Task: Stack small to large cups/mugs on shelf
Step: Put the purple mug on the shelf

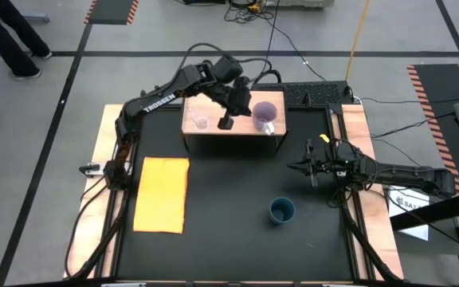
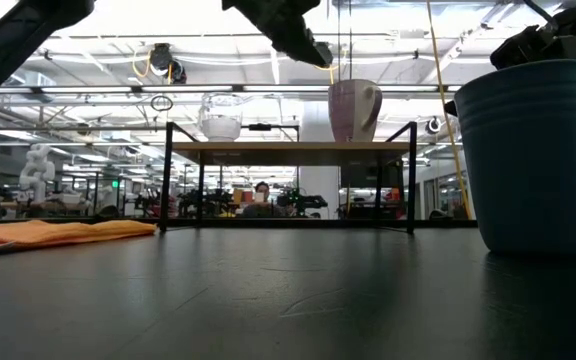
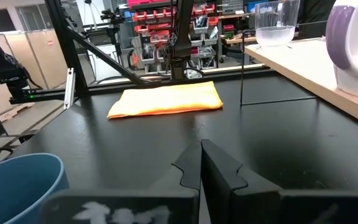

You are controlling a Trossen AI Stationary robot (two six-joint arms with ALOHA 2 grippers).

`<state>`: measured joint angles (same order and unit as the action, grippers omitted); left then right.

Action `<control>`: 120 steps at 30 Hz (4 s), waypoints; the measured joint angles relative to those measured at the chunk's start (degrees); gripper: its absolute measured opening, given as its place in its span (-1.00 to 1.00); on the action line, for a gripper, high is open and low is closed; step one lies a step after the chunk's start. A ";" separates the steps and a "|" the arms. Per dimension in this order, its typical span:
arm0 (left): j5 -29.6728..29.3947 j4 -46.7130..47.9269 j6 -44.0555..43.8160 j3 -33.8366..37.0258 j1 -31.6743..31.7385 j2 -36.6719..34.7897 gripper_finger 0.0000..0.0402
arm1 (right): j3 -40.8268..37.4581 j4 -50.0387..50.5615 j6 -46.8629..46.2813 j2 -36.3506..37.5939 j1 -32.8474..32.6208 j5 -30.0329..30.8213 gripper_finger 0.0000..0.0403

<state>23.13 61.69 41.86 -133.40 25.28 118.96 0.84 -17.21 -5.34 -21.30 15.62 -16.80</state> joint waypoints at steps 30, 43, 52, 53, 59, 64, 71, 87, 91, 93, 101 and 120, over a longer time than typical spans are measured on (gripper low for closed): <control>-2.36 -4.94 4.11 0.00 -3.39 -0.04 -0.21 | 0.00 1.25 -0.66 0.00 0.01 0.00 -1.00; 2.32 -4.83 5.05 0.31 -3.41 -0.04 -0.07 | 0.00 1.25 -0.66 0.00 0.01 0.14 -1.00; 2.41 -6.40 5.79 2.50 -3.33 -0.04 -0.07 | 0.00 1.26 -0.66 0.00 0.01 0.22 -1.00; 2.34 -6.41 6.06 2.56 -3.46 -0.04 -0.07 | 0.00 1.26 -0.66 0.00 0.00 0.22 -1.00; 2.40 -8.09 6.32 2.53 -3.67 0.53 -0.07 | 0.00 1.26 -0.67 0.02 0.00 0.22 -1.00; 1.30 -7.65 6.64 2.56 -3.43 2.96 -0.07 | 0.00 1.32 -1.07 0.01 0.01 0.24 -1.00; -1.72 -7.52 8.56 2.60 -3.18 4.12 -0.07 | 0.00 1.65 -1.37 -0.31 0.02 0.24 -1.00; -0.67 -8.19 8.59 2.58 -1.85 4.11 -0.07 | 0.00 1.64 -0.20 -0.55 0.00 0.24 -1.00; -0.65 -8.22 8.55 2.56 -1.65 4.11 -0.07 | 0.00 1.63 -0.20 -0.55 0.00 0.24 -1.00; -0.65 -8.19 8.31 2.56 -1.62 4.11 -0.07 | 0.00 1.62 -0.20 -0.55 0.01 0.24 -1.00; 0.86 -7.94 7.45 2.54 -1.47 4.11 -0.07 | 0.00 1.16 -0.20 -0.55 0.00 0.24 -1.00; 0.95 -8.24 5.64 2.54 -1.38 4.13 -0.46 | 0.00 1.18 -0.22 -0.55 0.02 0.24 -1.00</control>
<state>24.08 53.45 47.51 -130.87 23.90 123.09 0.84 -16.03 -5.56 -21.85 15.64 -16.56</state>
